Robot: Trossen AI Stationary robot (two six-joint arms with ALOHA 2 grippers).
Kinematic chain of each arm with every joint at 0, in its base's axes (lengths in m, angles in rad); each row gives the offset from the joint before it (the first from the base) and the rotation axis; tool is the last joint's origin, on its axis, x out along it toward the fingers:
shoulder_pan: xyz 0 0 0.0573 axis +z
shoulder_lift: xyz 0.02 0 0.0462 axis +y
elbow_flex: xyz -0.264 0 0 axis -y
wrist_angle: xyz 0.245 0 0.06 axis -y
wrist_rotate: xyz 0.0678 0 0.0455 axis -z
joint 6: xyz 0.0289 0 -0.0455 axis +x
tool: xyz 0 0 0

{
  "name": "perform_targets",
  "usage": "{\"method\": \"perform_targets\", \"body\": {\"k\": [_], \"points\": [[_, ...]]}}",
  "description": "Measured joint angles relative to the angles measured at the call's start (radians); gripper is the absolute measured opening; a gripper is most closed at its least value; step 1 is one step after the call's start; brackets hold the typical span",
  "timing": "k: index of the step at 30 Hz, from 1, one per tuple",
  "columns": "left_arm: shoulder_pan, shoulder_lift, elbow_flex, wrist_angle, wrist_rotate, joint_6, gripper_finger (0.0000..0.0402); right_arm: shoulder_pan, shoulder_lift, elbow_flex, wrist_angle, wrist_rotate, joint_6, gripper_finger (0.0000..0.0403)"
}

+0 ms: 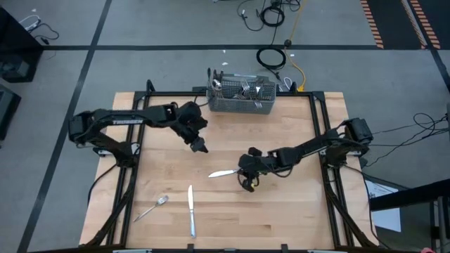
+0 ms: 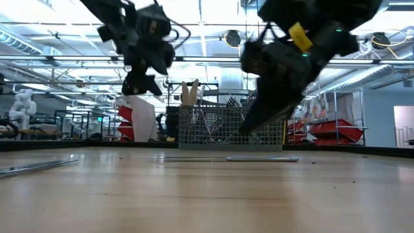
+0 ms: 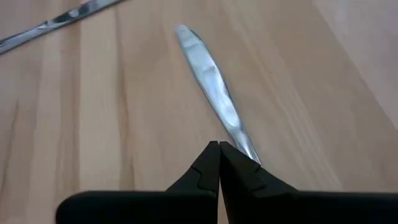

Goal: Sort silverware

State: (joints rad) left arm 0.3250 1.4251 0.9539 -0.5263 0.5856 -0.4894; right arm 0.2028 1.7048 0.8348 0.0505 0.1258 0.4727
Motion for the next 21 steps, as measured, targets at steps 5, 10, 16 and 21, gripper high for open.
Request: {"method": "perform_targets", "body": {"k": [5, 10, 16, 21], "points": [[-0.070, -0.031, 0.001, 0.000, -0.092, -0.050, 0.0212, -0.033, 0.099, 0.091, 0.002, -0.116, -0.113, 0.0000], [-0.107, -0.031, 0.001, -0.019, -0.144, -0.056, 0.0212, -0.050, 0.194, 0.159, 0.005, -0.158, -0.181, 0.0000], [-0.129, -0.032, 0.001, -0.040, -0.172, -0.056, 0.0212, -0.089, 0.261, 0.189, 0.011, -0.170, -0.192, 0.0000], [-0.149, -0.031, 0.002, -0.061, -0.205, -0.058, 0.0212, -0.118, 0.267, 0.190, 0.011, -0.186, -0.200, 0.0000]]}}
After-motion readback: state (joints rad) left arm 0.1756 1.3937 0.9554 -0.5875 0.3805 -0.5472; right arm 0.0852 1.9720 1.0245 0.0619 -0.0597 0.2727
